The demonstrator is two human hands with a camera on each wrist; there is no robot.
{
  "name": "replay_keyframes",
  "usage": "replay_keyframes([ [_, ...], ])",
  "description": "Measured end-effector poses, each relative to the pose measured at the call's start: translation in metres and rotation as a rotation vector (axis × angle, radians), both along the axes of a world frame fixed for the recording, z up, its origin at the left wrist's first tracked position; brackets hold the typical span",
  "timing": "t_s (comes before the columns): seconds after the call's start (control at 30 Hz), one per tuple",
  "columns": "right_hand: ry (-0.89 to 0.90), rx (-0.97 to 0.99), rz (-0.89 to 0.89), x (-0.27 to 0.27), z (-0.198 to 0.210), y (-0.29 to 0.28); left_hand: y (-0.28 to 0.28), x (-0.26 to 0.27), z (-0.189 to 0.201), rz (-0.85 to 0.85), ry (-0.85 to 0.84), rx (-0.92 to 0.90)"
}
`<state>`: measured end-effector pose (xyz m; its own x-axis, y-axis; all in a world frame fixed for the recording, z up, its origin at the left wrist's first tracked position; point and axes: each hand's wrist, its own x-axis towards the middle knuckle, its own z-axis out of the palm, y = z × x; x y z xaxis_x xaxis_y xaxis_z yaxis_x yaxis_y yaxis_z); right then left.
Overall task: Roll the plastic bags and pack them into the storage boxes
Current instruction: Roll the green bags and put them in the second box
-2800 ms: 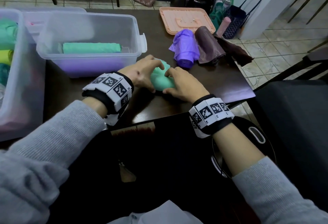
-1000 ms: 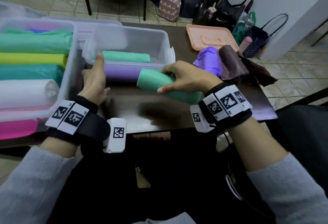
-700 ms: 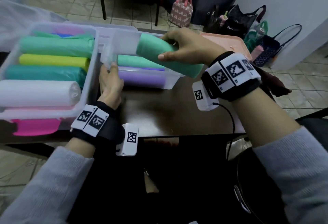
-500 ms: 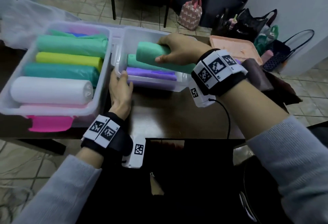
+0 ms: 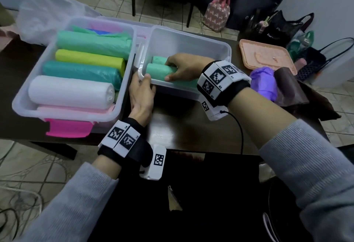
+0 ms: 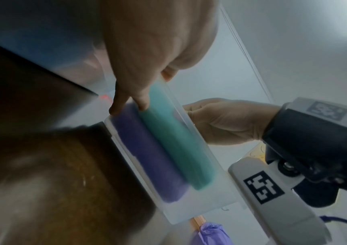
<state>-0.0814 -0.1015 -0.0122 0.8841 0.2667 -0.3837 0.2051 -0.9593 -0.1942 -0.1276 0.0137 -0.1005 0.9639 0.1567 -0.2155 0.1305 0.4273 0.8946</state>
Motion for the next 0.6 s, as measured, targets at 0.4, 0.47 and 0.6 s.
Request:
replay_keyframes([
  [0.4,-0.183,0.043,-0.162,0.008,-0.013,0.002,-0.004,0.012,0.006,0.044,0.065,0.131],
  [0.47,-0.185,0.052,-0.166,0.011,-0.011,-0.001,-0.004,0.013,0.006,0.036,0.072,0.149],
  [0.6,-0.117,0.131,-0.114,0.011,-0.001,-0.007,-0.003,0.013,0.01,0.022,0.096,0.19],
])
